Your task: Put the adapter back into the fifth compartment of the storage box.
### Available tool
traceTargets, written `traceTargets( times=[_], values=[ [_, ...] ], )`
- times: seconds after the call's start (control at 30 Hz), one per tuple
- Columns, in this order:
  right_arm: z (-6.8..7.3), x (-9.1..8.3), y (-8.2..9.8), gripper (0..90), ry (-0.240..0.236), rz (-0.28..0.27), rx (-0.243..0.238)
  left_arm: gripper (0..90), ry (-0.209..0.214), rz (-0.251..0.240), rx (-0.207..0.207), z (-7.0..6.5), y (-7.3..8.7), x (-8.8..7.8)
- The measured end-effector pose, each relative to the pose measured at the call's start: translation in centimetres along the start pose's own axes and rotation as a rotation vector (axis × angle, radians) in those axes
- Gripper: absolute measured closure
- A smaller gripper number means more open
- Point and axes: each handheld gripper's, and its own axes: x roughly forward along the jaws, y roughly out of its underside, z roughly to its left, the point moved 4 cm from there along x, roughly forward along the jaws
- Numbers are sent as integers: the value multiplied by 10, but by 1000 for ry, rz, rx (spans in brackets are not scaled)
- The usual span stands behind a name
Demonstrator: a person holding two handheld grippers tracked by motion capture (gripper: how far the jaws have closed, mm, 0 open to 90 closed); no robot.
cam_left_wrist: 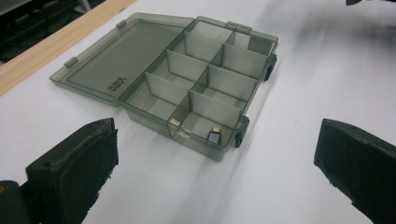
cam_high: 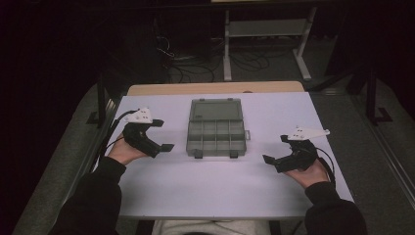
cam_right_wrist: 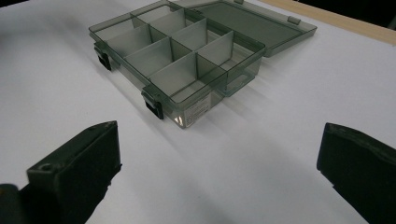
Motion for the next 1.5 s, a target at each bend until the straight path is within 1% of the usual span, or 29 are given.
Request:
traceTargets(
  times=[0.03,0.07,0.13,0.17,0.23,0.33,0.37,0.43,0.47,0.5,0.57,0.6,0.63,0.67,0.73,0.87,0.9,1.13,1.17,1.3,1.33,1.37,1.4,1.47,1.5],
  values=[
    [0,0,0,0,0,0,0,0,0,0,0,0,0,0],
    [0,0,0,0,-1,0,0,0,-10,-9,-11,3,2,-3],
    [0,0,0,0,-1,0,0,0,-10,-9,-11,3,2,-3],
    [0,0,0,0,-1,0,-1,0,-17,-15,-21,6,6,-8],
    [0,0,0,0,-1,0,1,0,-21,-23,-25,6,8,-11],
    [0,0,0,0,-1,1,0,0,-24,-24,-24,5,9,-13],
    [0,0,0,0,-1,1,0,0,-30,-30,-23,4,13,-18],
    [0,0,0,0,0,3,1,0,-30,-30,-23,4,13,-18],
    [0,0,0,0,0,3,1,0,-34,-38,-24,4,16,-21],
    [0,0,0,0,0,3,1,0,-34,-38,-24,4,16,-21],
    [0,0,0,0,0,1,1,0,-39,-53,-34,5,21,-26],
    [0,0,0,0,0,1,1,0,-39,-53,-34,5,21,-26],
    [0,0,0,0,0,2,0,0,-43,-51,-42,5,26,-29],
    [0,0,0,0,0,2,0,0,-43,-51,-42,5,26,-29],
    [0,0,0,0,0,3,1,0,-49,-57,-58,6,33,-33],
    [-1,1,1,0,0,5,3,0,-52,-65,-66,7,36,-34],
    [-1,1,1,0,0,5,3,0,-57,-67,-75,9,38,-36],
    [-1,1,1,0,-2,3,8,0,-79,-84,-84,11,44,-42],
    [-1,1,1,0,-2,4,6,0,-90,-90,-91,11,48,-44],
    [0,1,1,0,-2,4,5,0,-91,-90,-92,11,49,-45],
    [-1,1,1,0,-1,3,5,0,-110,-103,-109,13,56,-51],
    [-1,1,1,0,-1,3,5,0,-110,-103,-109,13,56,-51],
    [0,1,1,0,-1,5,5,0,-122,-117,-110,14,59,-54],
    [0,1,1,0,-1,5,5,0,-122,-117,-110,14,59,-54],
    [0,1,1,0,0,5,5,0,-132,-130,-119,14,62,-57]
  ],
)
